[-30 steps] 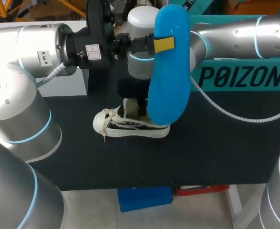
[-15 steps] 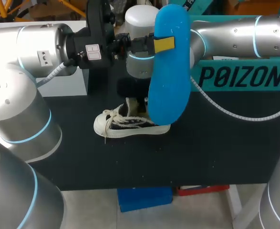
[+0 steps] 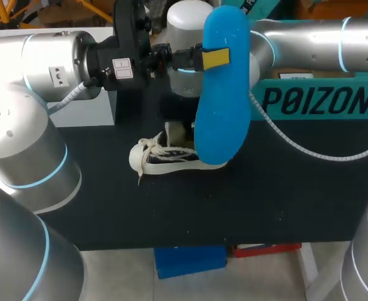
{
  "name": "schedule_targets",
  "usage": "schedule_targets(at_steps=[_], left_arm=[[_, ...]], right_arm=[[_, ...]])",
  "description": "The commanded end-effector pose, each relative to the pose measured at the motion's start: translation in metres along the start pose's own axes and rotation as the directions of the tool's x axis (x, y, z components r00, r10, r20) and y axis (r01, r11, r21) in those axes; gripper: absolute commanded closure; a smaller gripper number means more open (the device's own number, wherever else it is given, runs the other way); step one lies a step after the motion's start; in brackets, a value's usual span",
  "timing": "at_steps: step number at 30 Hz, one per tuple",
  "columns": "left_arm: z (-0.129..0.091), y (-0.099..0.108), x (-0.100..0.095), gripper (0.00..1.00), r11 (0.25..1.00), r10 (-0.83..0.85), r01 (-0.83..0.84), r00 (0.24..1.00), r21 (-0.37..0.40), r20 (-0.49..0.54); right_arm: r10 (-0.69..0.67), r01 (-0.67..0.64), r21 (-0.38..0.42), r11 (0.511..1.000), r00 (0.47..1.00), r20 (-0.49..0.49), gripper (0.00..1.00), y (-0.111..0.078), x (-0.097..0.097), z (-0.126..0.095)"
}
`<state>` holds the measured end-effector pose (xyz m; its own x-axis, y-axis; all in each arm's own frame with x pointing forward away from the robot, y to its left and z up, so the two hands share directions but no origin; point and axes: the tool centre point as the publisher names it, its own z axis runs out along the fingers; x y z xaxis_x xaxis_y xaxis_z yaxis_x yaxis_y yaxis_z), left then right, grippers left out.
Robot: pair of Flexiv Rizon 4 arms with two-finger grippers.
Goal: Take the shoe out of the shoebox, open the shoe tongue, remove and reinsert the insole, then place the shoe into the shoebox
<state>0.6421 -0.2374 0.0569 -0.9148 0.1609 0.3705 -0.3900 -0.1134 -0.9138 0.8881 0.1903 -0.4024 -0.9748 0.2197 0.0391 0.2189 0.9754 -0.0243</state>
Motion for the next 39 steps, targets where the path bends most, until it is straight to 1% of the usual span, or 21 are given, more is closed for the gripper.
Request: schedule_targets(at_steps=[1, 3, 4, 7, 11, 13, 14, 15, 18, 20, 21, 25, 27, 28, 31, 32, 35, 36, 37, 38, 39], left_arm=[[0.000, 0.001, 0.001, 1.00, 1.000, -0.001, 0.001, 1.000, -0.003, 0.003], [0.000, 0.001, 0.001, 1.00, 1.000, -0.001, 0.001, 1.000, -0.003, 0.003], [0.000, 0.001, 0.001, 1.00, 1.000, -0.001, 0.001, 1.000, -0.003, 0.003], [0.000, 0.001, 0.001, 1.00, 1.000, -0.001, 0.001, 1.000, -0.003, 0.003], [0.000, 0.001, 0.001, 1.00, 1.000, -0.001, 0.001, 1.000, -0.003, 0.003], [0.000, 0.001, 0.001, 1.00, 1.000, -0.001, 0.001, 1.000, -0.003, 0.003], [0.000, 0.001, 0.001, 1.00, 1.000, -0.001, 0.001, 1.000, -0.003, 0.003], [0.000, 0.001, 0.001, 1.00, 1.000, -0.001, 0.001, 1.000, -0.003, 0.003], [0.000, 0.001, 0.001, 1.00, 1.000, -0.001, 0.001, 1.000, -0.003, 0.003], [0.000, 0.001, 0.001, 1.00, 1.000, -0.001, 0.001, 1.000, -0.003, 0.003], [0.000, 0.001, 0.001, 1.00, 1.000, -0.001, 0.001, 1.000, -0.003, 0.003], [0.000, 0.001, 0.001, 1.00, 1.000, -0.001, 0.001, 1.000, -0.003, 0.003], [0.000, 0.001, 0.001, 1.00, 1.000, -0.001, 0.001, 1.000, -0.003, 0.003], [0.000, 0.001, 0.001, 1.00, 1.000, -0.001, 0.001, 1.000, -0.003, 0.003], [0.000, 0.001, 0.001, 1.00, 1.000, -0.001, 0.001, 1.000, -0.003, 0.003], [0.000, 0.001, 0.001, 1.00, 1.000, -0.001, 0.001, 1.000, -0.003, 0.003], [0.000, 0.001, 0.001, 1.00, 1.000, -0.001, 0.001, 1.000, -0.003, 0.003], [0.000, 0.001, 0.001, 1.00, 1.000, -0.001, 0.001, 1.000, -0.003, 0.003], [0.000, 0.001, 0.001, 1.00, 1.000, -0.001, 0.001, 1.000, -0.003, 0.003], [0.000, 0.001, 0.001, 1.00, 1.000, -0.001, 0.001, 1.000, -0.003, 0.003], [0.000, 0.001, 0.001, 1.00, 1.000, -0.001, 0.001, 1.000, -0.003, 0.003]], right_arm=[[0.251, -0.253, 0.033, 0.967, 0.966, 0.067, 1.00, -0.036, 0.006, -0.068], [0.368, -0.372, 0.035, 0.928, 0.926, 0.081, 1.00, -0.044, 0.009, -0.084], [0.412, -0.415, 0.022, 0.910, 0.908, 0.072, 1.00, -0.046, 0.011, -0.089], [0.557, -0.558, -0.001, 0.830, 0.828, 0.066, 1.00, -0.049, 0.014, -0.098], [0.718, -0.717, -0.032, 0.696, 0.694, 0.054, 1.00, -0.051, 0.020, -0.106], [0.792, -0.790, -0.052, 0.611, 0.608, 0.051, 1.00, -0.050, 0.022, -0.109], [0.808, -0.806, -0.061, 0.589, 0.587, 0.053, 1.00, -0.049, 0.023, -0.110], [0.835, -0.833, -0.065, 0.550, 0.547, 0.053, 1.00, -0.048, 0.024, -0.111], [0.888, -0.884, -0.083, 0.460, 0.457, 0.053, 1.00, -0.045, 0.027, -0.110], [0.931, -0.928, -0.088, 0.363, 0.357, 0.077, 1.00, -0.044, 0.024, -0.107], [0.949, -0.945, -0.089, 0.314, 0.310, 0.056, 1.00, -0.045, 0.023, -0.104], [0.978, -0.973, -0.098, 0.207, 0.202, 0.053, 1.00, -0.042, 0.022, -0.096], [0.986, -0.982, -0.097, 0.161, 0.157, 0.055, 1.00, -0.042, 0.020, -0.089], [0.990, -0.984, -0.112, 0.138, 0.134, 0.043, 1.00, -0.041, 0.019, -0.087], [0.991, -0.984, -0.122, 0.131, 0.127, 0.044, 1.00, -0.038, 0.018, -0.077], [0.993, -0.986, -0.120, 0.114, 0.109, 0.048, 1.00, -0.038, 0.017, -0.073], [0.995, -0.988, -0.118, 0.096, 0.091, 0.048, 1.00, -0.038, 0.014, -0.061], [0.994, -0.987, -0.122, 0.101, 0.095, 0.058, 1.00, -0.036, 0.014, -0.057], [0.993, -0.986, -0.126, 0.113, 0.110, 0.032, 1.00, -0.034, 0.012, -0.052], [0.993, -0.986, -0.123, 0.111, 0.107, 0.045, 1.00, -0.033, 0.012, -0.046], [0.990, -0.983, -0.127, 0.132, 0.126, 0.059, 1.00, -0.031, 0.012, -0.041]])
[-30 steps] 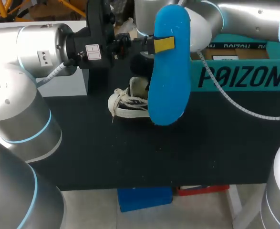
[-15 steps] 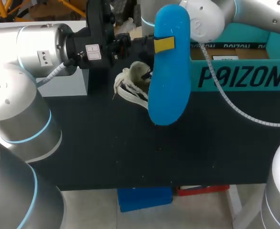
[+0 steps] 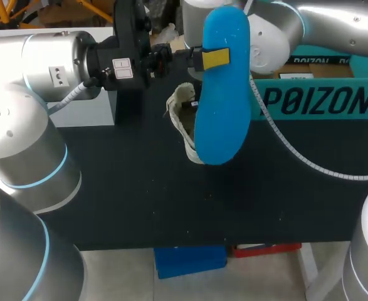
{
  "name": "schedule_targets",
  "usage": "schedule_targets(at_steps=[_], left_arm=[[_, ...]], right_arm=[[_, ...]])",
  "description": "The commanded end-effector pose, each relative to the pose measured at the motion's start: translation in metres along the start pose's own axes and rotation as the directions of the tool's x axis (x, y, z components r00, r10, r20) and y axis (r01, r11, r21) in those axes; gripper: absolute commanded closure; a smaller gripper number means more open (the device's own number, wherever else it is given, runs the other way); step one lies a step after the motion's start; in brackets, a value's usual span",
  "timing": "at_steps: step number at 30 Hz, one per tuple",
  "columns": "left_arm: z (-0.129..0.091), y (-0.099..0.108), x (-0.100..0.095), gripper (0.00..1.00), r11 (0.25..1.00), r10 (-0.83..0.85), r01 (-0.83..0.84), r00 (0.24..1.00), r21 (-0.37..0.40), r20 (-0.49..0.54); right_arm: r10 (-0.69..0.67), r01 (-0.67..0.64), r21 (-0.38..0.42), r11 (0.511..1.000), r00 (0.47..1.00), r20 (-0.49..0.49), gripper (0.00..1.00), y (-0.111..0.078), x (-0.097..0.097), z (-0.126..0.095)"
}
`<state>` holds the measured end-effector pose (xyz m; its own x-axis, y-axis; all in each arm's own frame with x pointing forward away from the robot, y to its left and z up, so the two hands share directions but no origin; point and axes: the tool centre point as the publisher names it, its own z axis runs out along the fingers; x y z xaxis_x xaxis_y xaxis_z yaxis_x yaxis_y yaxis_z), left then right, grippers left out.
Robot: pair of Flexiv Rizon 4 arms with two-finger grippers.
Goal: Take the shoe out of the shoebox, open the shoe tongue, remove and reinsert the insole, then place the shoe into the shoebox
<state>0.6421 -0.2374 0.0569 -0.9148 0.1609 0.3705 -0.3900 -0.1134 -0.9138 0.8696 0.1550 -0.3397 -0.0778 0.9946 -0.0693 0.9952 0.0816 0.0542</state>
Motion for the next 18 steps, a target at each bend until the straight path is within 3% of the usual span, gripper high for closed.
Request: schedule_targets(at_steps=[1, 13, 14, 15, 18], left_arm=[[0.000, 0.001, 0.001, 1.00, 1.000, -0.001, 0.001, 1.000, -0.003, 0.003], [0.000, 0.001, 0.001, 1.00, 1.000, -0.001, 0.001, 1.000, -0.003, 0.003], [0.000, 0.001, 0.001, 1.00, 1.000, -0.001, 0.001, 1.000, -0.003, 0.003], [0.000, 0.001, 0.001, 1.00, 1.000, -0.001, 0.001, 1.000, -0.003, 0.003], [0.000, 0.001, 0.001, 1.00, 1.000, -0.001, 0.001, 1.000, -0.003, 0.003]], right_arm=[[0.175, -0.175, -0.015, 0.985, 0.985, 0.009, 1.00, 0.001, 0.011, 0.025], [0.094, -0.094, -0.010, 0.995, 0.995, 0.018, 1.00, -0.004, 0.021, 0.069], [0.092, -0.092, -0.011, 0.996, 0.996, 0.021, 0.28, -0.007, 0.022, 0.069], [0.093, -0.092, -0.013, 0.996, 0.996, 0.019, 0.00, -0.009, 0.022, 0.068], [0.095, -0.095, -0.008, 0.995, 0.995, -0.007, 0.00, -0.015, 0.022, 0.063]])
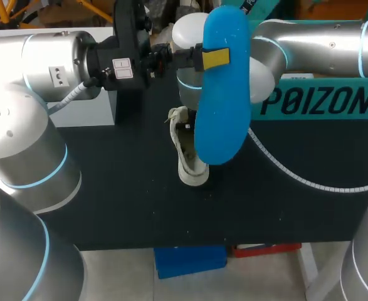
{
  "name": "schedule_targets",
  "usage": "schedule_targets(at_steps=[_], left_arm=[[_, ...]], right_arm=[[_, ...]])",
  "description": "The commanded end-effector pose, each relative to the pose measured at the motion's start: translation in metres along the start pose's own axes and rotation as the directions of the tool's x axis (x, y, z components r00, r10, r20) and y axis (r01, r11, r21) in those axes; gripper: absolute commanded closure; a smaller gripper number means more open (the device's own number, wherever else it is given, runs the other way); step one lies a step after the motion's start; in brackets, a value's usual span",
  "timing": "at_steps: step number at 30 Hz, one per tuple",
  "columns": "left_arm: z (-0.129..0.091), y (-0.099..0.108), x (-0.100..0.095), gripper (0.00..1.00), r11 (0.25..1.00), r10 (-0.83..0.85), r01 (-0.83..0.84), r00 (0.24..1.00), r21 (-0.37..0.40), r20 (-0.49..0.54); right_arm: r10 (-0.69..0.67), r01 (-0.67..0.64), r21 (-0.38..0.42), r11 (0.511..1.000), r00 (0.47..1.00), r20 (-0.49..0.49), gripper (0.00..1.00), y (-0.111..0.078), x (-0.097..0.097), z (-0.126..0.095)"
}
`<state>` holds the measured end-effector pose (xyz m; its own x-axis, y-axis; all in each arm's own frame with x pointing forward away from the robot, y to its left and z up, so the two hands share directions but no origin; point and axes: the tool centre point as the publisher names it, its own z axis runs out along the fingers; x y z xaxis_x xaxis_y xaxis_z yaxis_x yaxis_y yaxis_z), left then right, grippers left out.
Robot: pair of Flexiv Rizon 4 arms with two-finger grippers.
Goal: Take the shoe out of the shoebox, open the shoe tongue, remove and reinsert the insole, then place the shoe into the shoebox
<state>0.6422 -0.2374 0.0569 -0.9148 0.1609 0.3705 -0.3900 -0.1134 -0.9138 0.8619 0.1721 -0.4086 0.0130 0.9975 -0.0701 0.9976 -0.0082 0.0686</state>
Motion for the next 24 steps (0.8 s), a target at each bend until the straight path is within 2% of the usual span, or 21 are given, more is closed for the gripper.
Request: schedule_targets(at_steps=[1, 5, 10, 12, 15, 16, 17, 24], left_arm=[[0.000, 0.001, 0.001, 1.00, 1.000, -0.001, 0.001, 1.000, -0.003, 0.003], [0.000, 0.001, 0.001, 1.00, 1.000, -0.001, 0.001, 1.000, -0.003, 0.003], [0.000, 0.001, 0.001, 1.00, 1.000, -0.001, 0.001, 1.000, -0.003, 0.003], [0.000, 0.001, 0.001, 1.00, 1.000, -0.001, 0.001, 1.000, -0.003, 0.003], [0.000, 0.001, 0.001, 1.00, 1.000, -0.001, 0.001, 1.000, -0.003, 0.003], [0.000, 0.001, 0.001, 1.00, 1.000, -0.001, 0.001, 1.000, -0.003, 0.003], [0.000, 0.001, 0.001, 1.00, 1.000, -0.001, 0.001, 1.000, -0.003, 0.003], [0.000, 0.001, 0.001, 1.00, 1.000, -0.001, 0.001, 1.000, -0.003, 0.003]], right_arm=[[0.005, -0.005, -0.002, 1.000, 1.000, -0.029, 0.00, -0.006, -0.002, -0.008], [0.013, -0.016, -0.022, 1.000, 0.992, -0.123, 0.00, -0.011, -0.005, -0.031], [0.006, -0.019, -0.035, 0.999, 0.942, -0.335, 0.00, -0.012, -0.007, -0.066], [-0.021, 0.000, -0.048, 0.999, 0.896, -0.443, 0.00, -0.012, -0.006, -0.081], [-0.118, 0.094, -0.071, 0.993, 0.784, -0.609, 0.00, -0.013, 0.000, -0.099], [-0.175, 0.140, -0.105, 0.985, 0.740, -0.650, 0.00, -0.014, 0.002, -0.105], [-0.232, 0.193, -0.132, 0.972, 0.715, -0.659, 0.00, -0.016, 0.004, -0.110], [-0.232, 0.193, -0.132, 0.972, 0.715, -0.659, 0.00, -0.016, 0.004, -0.110]])
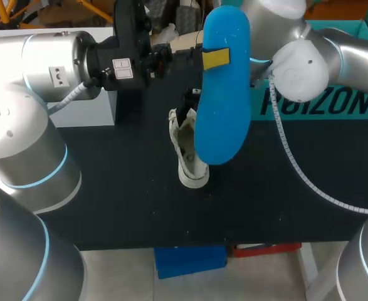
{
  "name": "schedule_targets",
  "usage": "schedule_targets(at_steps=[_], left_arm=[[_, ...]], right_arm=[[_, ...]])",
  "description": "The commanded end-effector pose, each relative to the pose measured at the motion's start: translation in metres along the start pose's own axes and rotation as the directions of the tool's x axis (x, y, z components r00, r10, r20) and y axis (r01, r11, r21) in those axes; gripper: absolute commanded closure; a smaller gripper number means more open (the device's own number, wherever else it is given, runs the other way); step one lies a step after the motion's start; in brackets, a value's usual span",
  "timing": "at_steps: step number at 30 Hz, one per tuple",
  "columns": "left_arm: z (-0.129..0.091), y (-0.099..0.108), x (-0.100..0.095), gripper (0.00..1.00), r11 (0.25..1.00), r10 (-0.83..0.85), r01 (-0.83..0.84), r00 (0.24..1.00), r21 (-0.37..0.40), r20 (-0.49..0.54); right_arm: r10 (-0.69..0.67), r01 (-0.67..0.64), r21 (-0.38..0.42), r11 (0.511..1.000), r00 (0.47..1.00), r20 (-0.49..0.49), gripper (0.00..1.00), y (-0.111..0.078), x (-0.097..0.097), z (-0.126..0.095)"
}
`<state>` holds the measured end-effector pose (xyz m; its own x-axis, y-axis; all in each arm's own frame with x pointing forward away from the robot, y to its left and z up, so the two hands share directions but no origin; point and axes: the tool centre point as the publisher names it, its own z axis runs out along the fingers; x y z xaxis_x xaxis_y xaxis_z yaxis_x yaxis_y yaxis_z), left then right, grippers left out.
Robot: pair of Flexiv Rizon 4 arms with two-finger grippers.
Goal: Take the shoe out of the shoebox, open the shoe tongue, remove and reinsert the insole, then place the shoe into the shoebox
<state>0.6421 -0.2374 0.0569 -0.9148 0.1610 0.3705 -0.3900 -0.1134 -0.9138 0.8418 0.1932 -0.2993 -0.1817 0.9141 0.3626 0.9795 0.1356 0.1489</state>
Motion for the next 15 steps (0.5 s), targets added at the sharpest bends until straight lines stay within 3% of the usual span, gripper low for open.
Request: schedule_targets(at_steps=[1, 10, 11, 13, 15], left_arm=[[0.000, 0.001, 0.001, 1.00, 1.000, -0.001, 0.001, 1.000, -0.003, 0.003], [0.000, 0.001, 0.001, 1.00, 1.000, -0.001, 0.001, 1.000, -0.003, 0.003], [0.000, 0.001, 0.001, 1.00, 1.000, -0.001, 0.001, 1.000, -0.003, 0.003], [0.000, 0.001, 0.001, 1.00, 1.000, -0.001, 0.001, 1.000, -0.003, 0.003], [0.000, 0.001, 0.001, 1.00, 1.000, -0.001, 0.001, 1.000, -0.003, 0.003]], right_arm=[[-0.070, 0.069, -0.011, 0.998, 0.959, -0.275, 0.00, -0.004, -0.009, -0.002], [-0.070, 0.069, -0.011, 0.998, 0.959, -0.275, 0.00, -0.004, -0.009, -0.002], [-0.056, 0.051, -0.025, 0.998, 0.950, -0.306, 0.00, -0.007, -0.013, -0.004], [-0.027, -0.018, -0.086, 0.996, 0.869, -0.494, 0.00, -0.016, -0.021, -0.012], [-0.003, -0.063, -0.105, 0.992, 0.846, -0.534, 0.00, -0.020, -0.027, -0.019]])
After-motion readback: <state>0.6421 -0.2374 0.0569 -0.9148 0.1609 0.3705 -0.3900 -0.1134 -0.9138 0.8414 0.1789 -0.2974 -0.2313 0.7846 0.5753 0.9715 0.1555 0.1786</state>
